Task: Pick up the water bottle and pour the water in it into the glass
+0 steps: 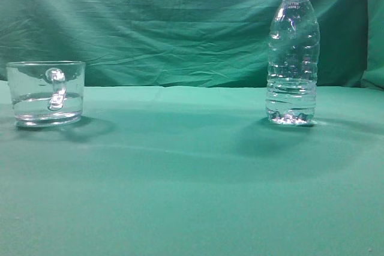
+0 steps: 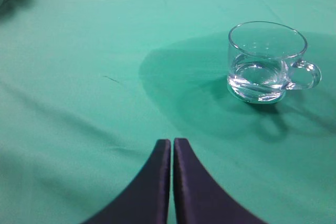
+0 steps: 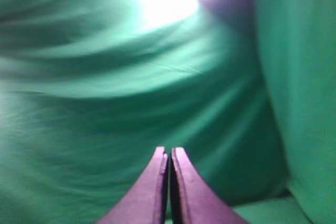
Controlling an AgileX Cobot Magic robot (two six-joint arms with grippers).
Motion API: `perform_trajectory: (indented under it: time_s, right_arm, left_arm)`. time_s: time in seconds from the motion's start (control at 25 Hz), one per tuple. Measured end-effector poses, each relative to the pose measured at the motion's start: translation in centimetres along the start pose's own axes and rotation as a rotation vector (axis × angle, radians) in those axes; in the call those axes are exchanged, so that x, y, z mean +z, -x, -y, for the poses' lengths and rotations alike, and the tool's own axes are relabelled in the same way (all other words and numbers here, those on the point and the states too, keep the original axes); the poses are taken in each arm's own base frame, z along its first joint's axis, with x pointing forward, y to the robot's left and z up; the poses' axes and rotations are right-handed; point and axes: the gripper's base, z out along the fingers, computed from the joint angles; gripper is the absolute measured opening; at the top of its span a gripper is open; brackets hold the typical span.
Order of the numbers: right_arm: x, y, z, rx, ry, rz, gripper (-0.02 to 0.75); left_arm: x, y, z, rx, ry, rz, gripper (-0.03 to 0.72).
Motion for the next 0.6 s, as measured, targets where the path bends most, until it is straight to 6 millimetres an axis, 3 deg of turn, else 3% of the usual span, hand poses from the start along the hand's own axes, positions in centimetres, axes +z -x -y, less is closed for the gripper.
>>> perform_trajectory:
  time_s: [0.12,0.24,0.4,0.6]
  right_arm:
    - [-0.3,-1.6,1.6,-0.067,-0.161,-0.155,0.0]
    - [-0.6,-3.5,1.7,-0.246,-0.122,-0.295,0.0]
    - [-2.3,-6.1,1.7,-0.313,-0.027,-0.366,0.0]
    - [-5.5,-11.1,3.1,-0.321,-0.011,-0.414,0.0]
  left_arm:
    - [0.0,0.0,0.0,0.0,0.0,0.0,0.0]
    - [0.0,0.0,0.0,0.0,0.0,0.0,0.0]
    - [0.0,0.0,0.0,0.0,0.0,0.0,0.0]
    - [0.0,0.0,0.0,0.0,0.0,0.0,0.0]
